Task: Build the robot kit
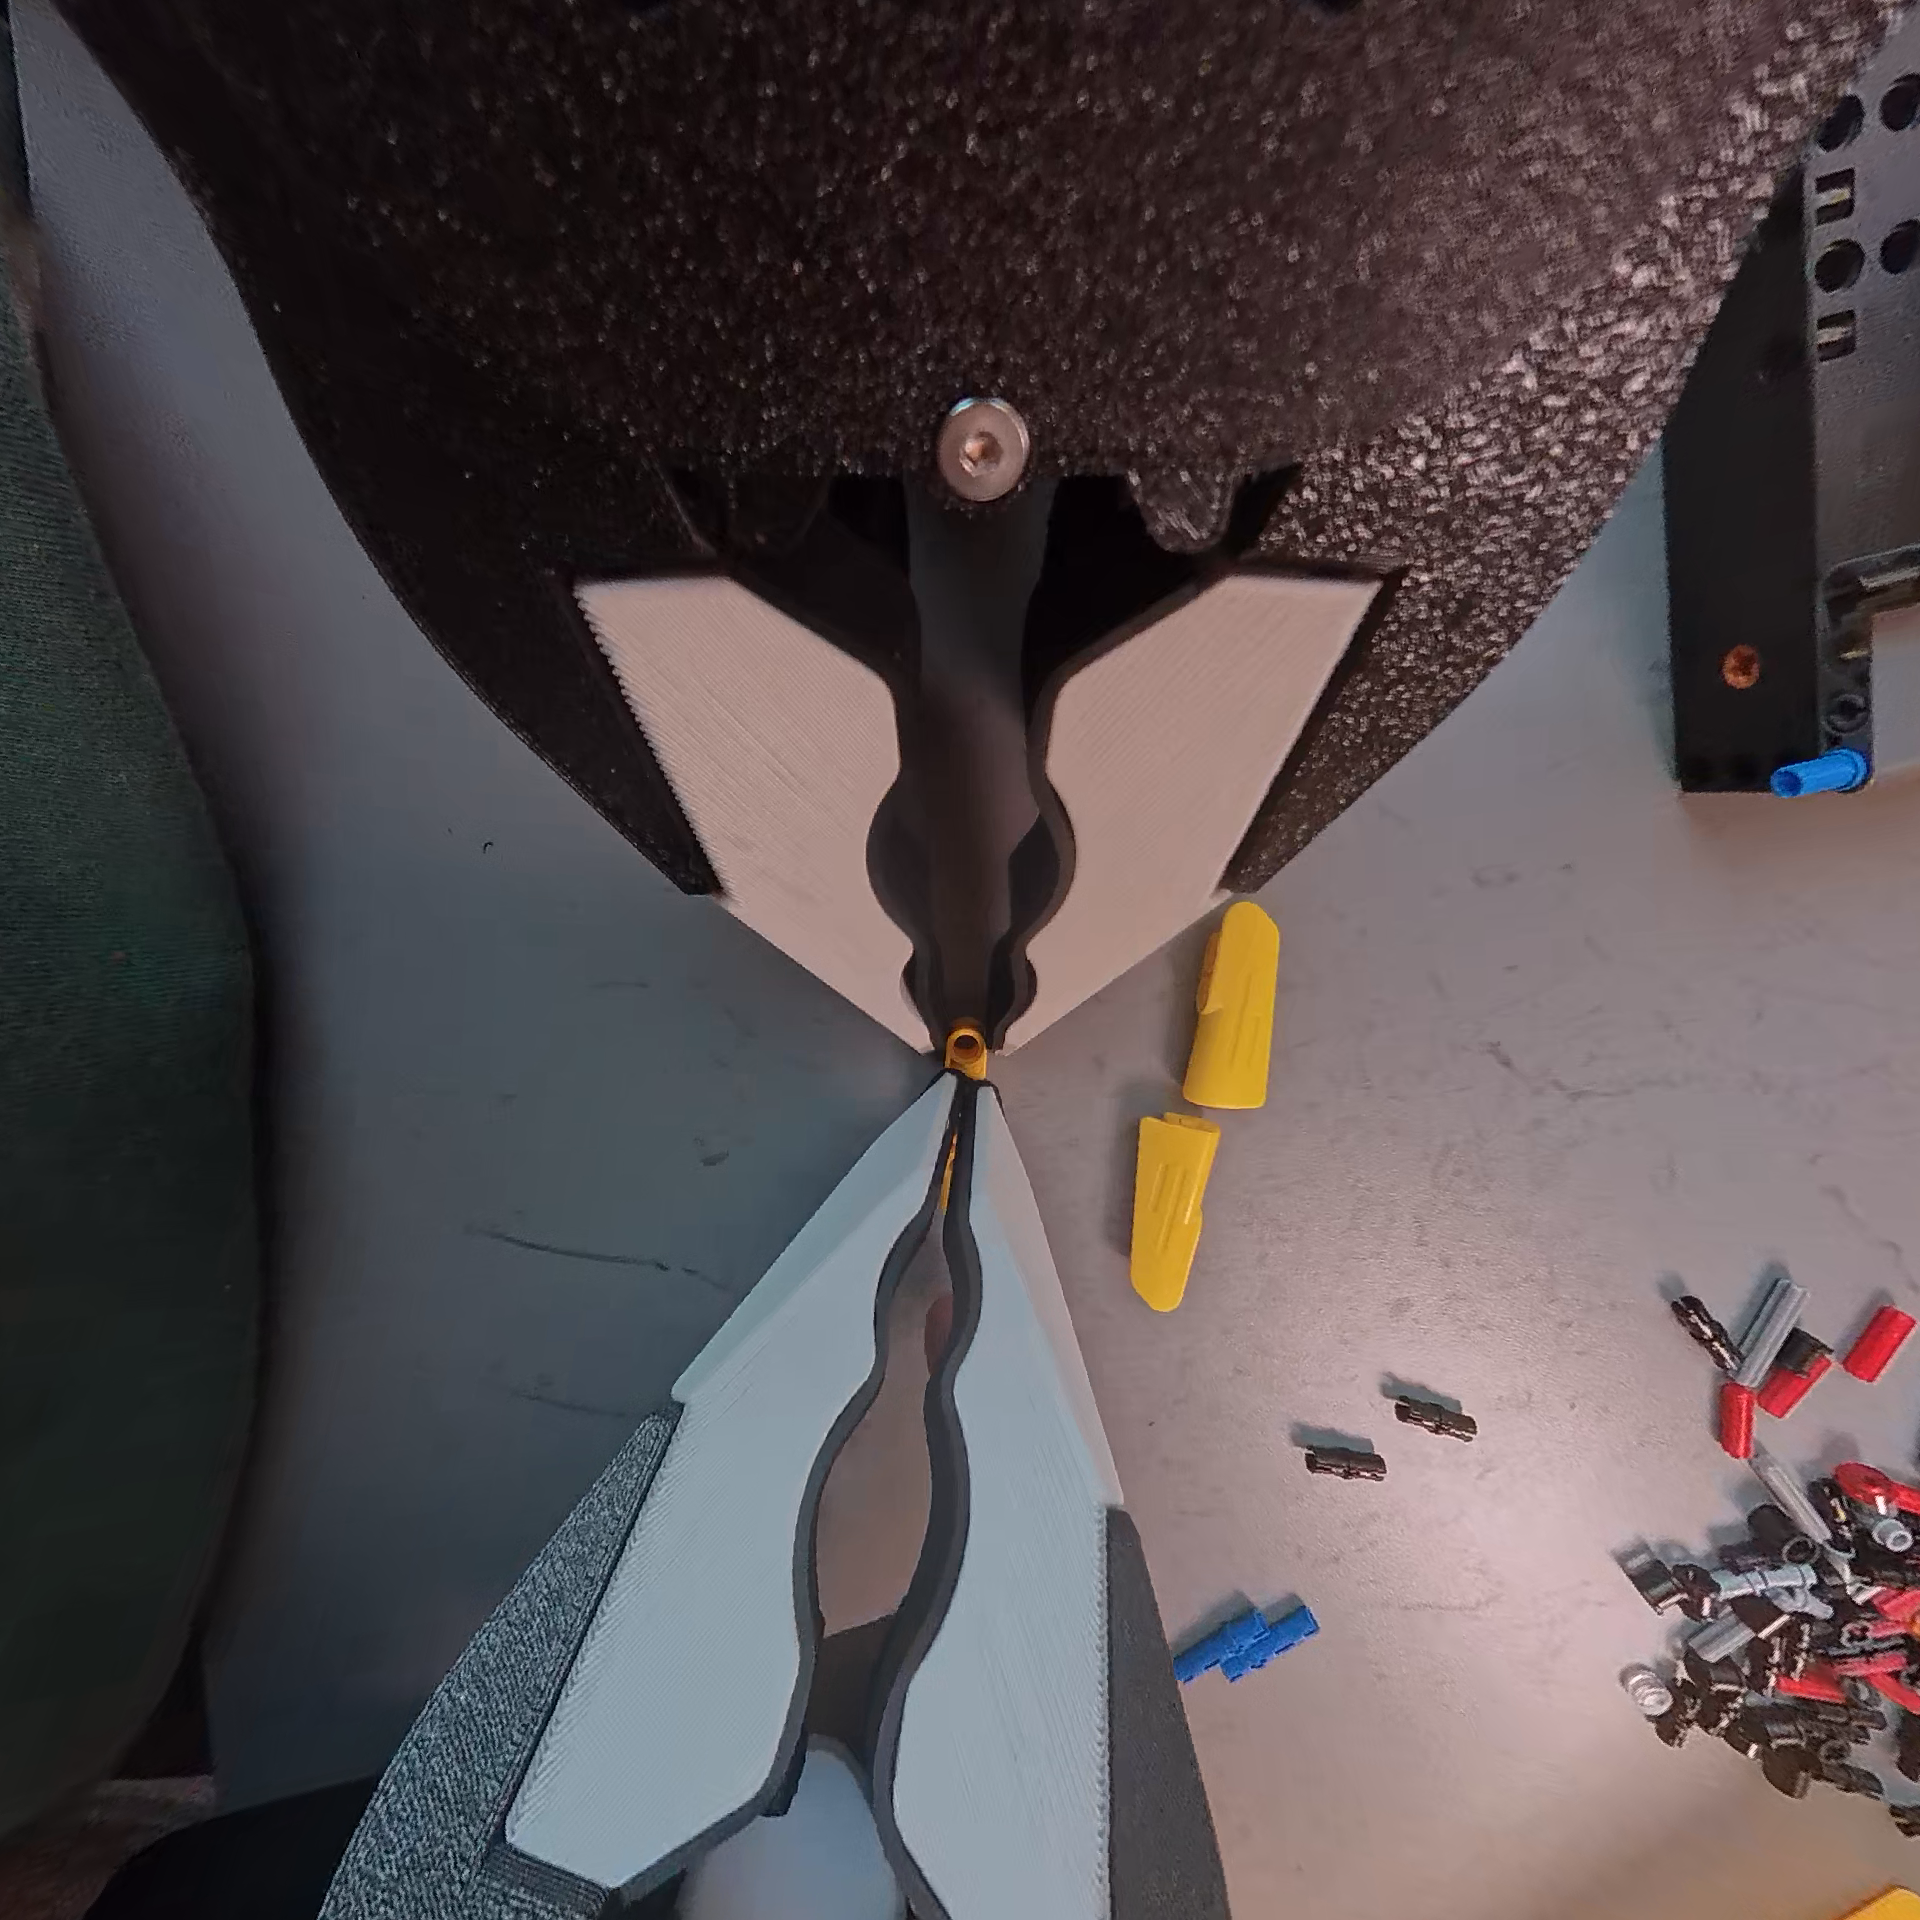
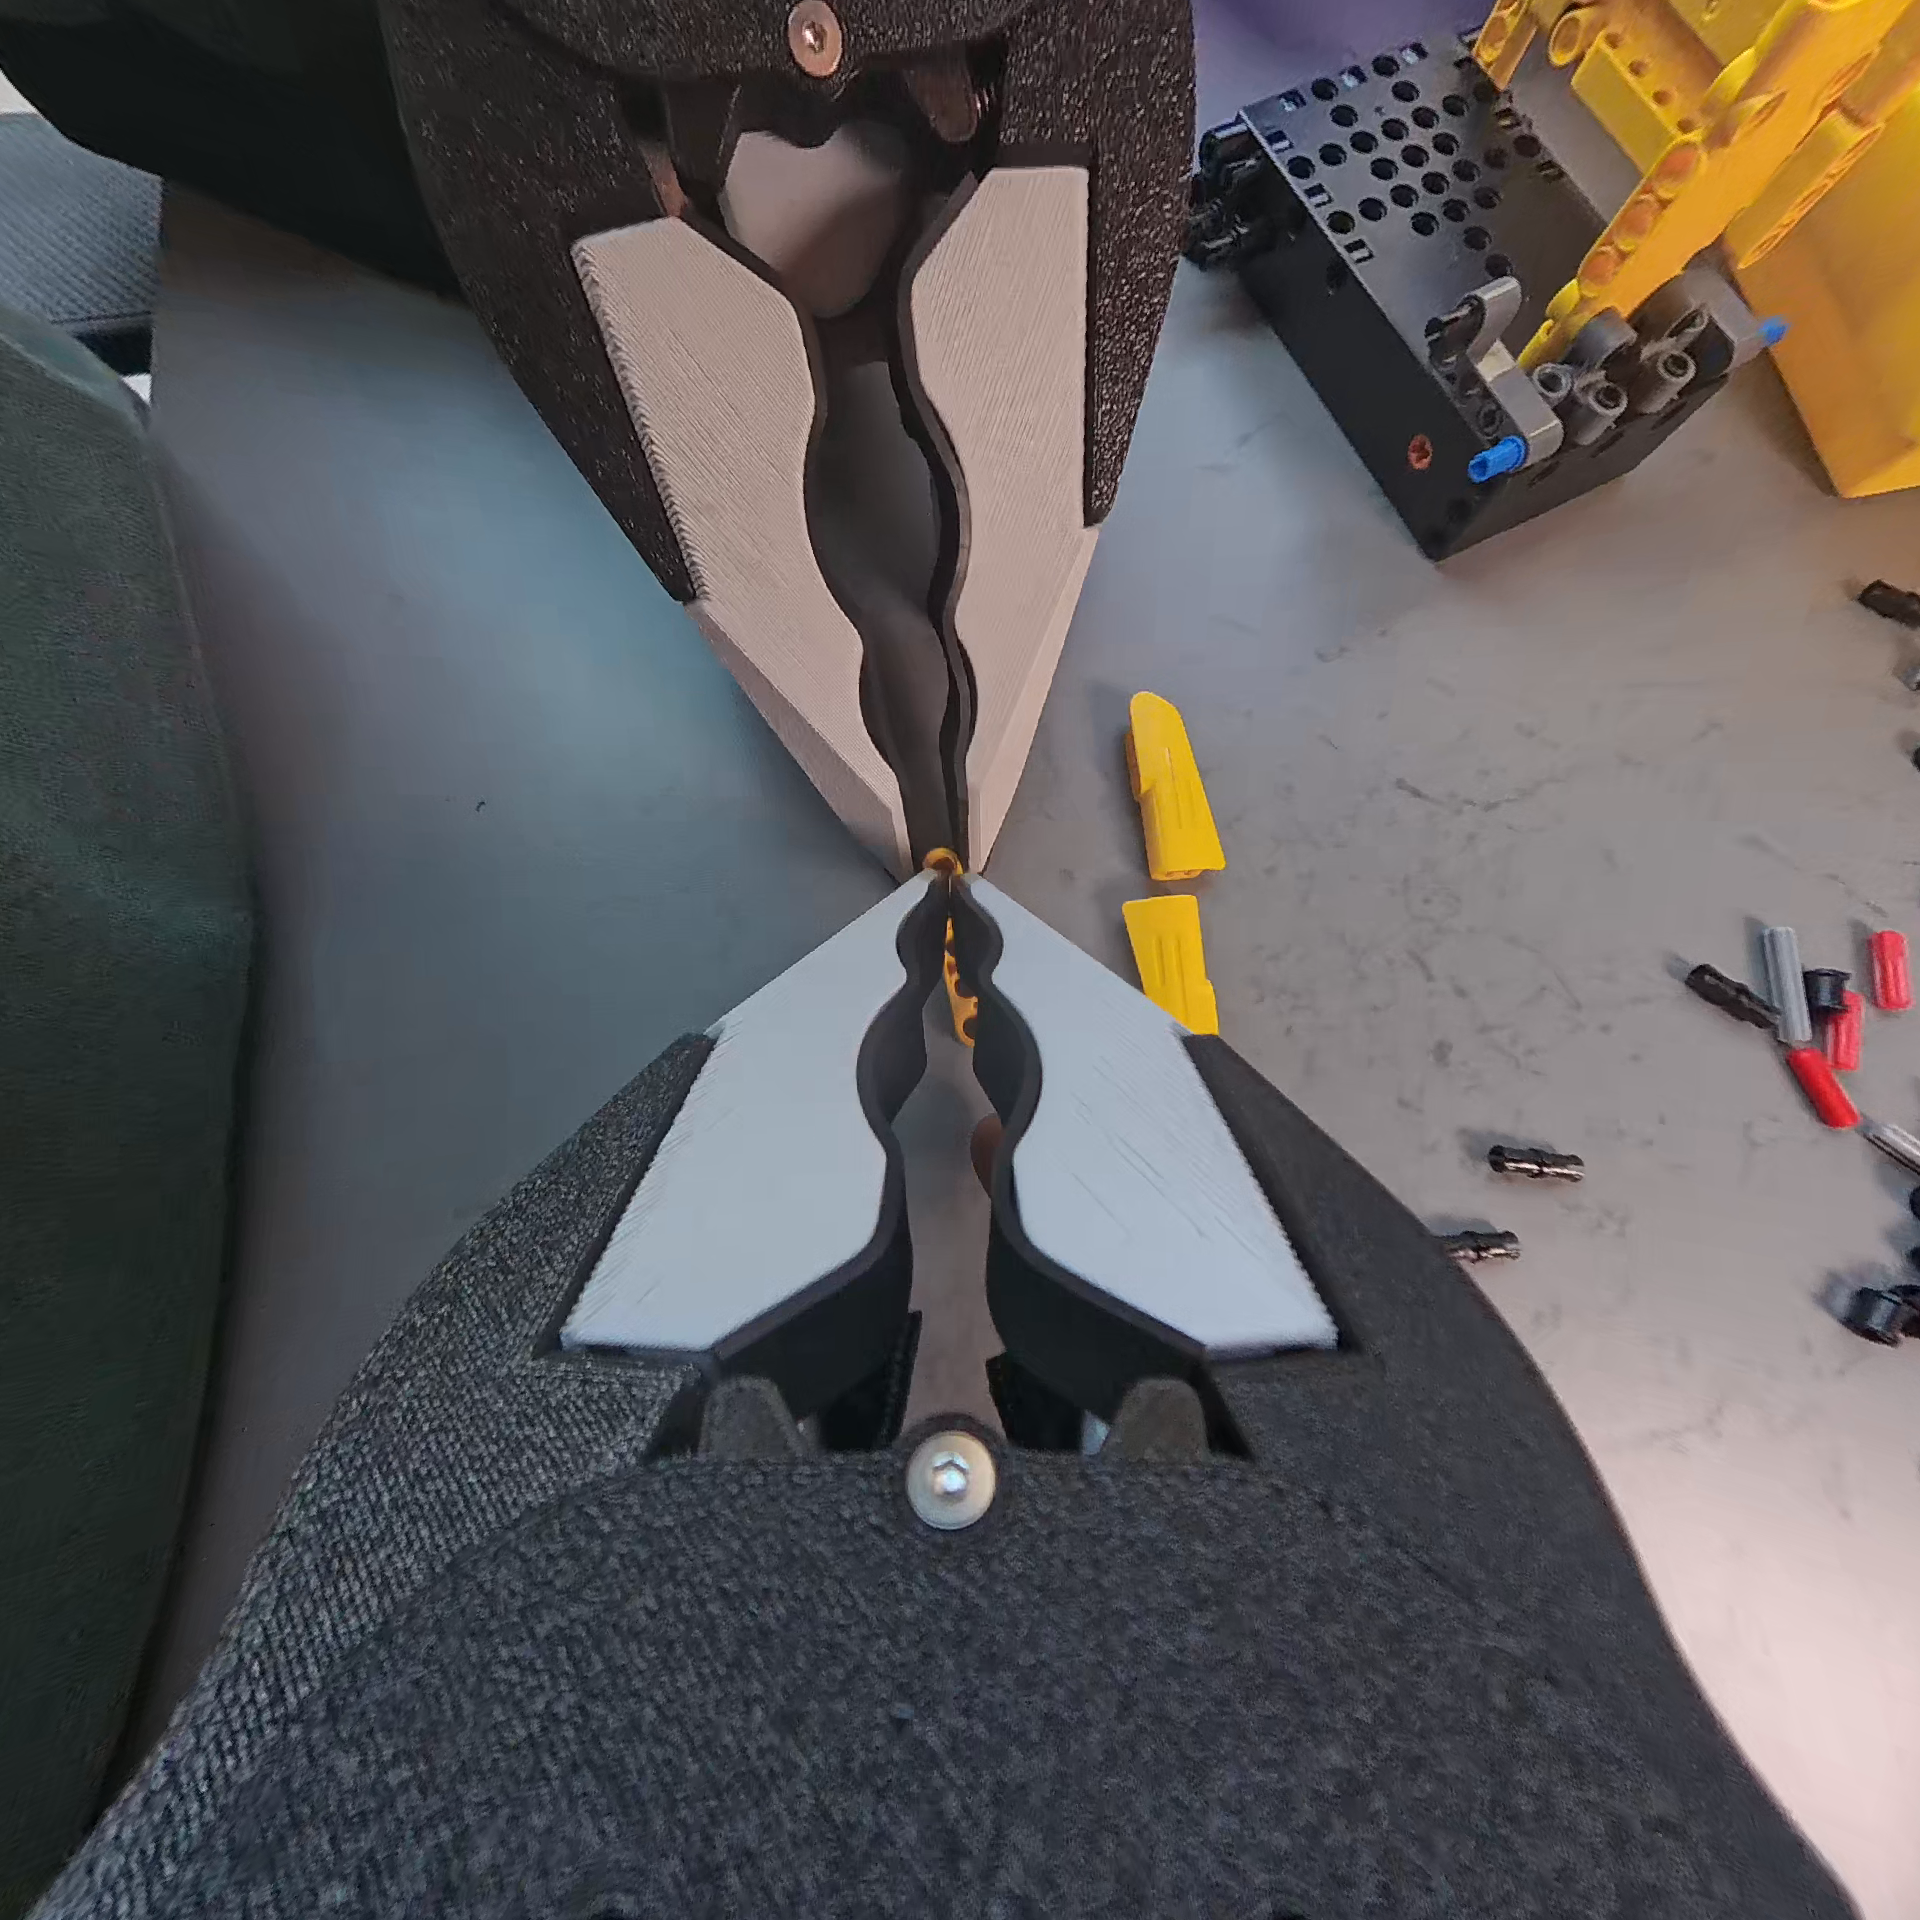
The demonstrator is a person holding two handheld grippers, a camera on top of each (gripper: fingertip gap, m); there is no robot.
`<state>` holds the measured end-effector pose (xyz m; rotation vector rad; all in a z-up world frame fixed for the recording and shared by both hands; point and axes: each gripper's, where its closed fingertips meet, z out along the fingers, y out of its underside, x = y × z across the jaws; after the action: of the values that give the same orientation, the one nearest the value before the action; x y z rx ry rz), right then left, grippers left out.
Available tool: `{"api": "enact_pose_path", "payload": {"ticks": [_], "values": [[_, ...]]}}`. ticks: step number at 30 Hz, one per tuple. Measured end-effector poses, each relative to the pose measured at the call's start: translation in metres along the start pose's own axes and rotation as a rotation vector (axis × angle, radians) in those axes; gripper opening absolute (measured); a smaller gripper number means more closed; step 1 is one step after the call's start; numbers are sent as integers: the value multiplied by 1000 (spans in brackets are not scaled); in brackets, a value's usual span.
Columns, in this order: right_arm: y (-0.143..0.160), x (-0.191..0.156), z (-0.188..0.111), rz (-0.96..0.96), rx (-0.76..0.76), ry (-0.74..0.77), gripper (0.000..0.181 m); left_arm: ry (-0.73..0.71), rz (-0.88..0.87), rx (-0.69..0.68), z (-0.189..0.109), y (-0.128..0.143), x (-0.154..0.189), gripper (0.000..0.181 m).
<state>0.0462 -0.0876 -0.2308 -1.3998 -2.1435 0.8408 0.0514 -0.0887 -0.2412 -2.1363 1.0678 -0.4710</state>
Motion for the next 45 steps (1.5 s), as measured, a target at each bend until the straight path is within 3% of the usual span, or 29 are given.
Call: {"api": "enact_pose_path", "payload": {"ticks": [1, 7, 17, 25, 31, 36, 42, 45], "values": [[-2, -1, 0, -2, 7, -2, 0, 0, 0, 0, 0, 0, 0, 6], [-4, 1, 1, 1, 10, -3, 1, 1, 2, 0, 0, 0, 0, 6], [19, 11, -33, 16, -13, 72, 14, 0, 13, -1, -2, 2, -1, 6], [28, 38, -56, 111, 83, 210, 13, -32, 66, -48, -25, 23, -17, 6], [11, 74, -78, 178, 263, 337, 13, -10, 21, -53, -38, 36, -23, 6], [4, 97, -94, 223, 395, 433, 14, 0, 14, -31, -35, 33, -23, 6], [7, 104, -103, 220, 440, 498, 15, -13, 22, -17, -35, 31, -25, 14], [7, 106, -106, 215, 449, 518, 16, -40, 22, 54, -46, 18, -29, 14]]}}
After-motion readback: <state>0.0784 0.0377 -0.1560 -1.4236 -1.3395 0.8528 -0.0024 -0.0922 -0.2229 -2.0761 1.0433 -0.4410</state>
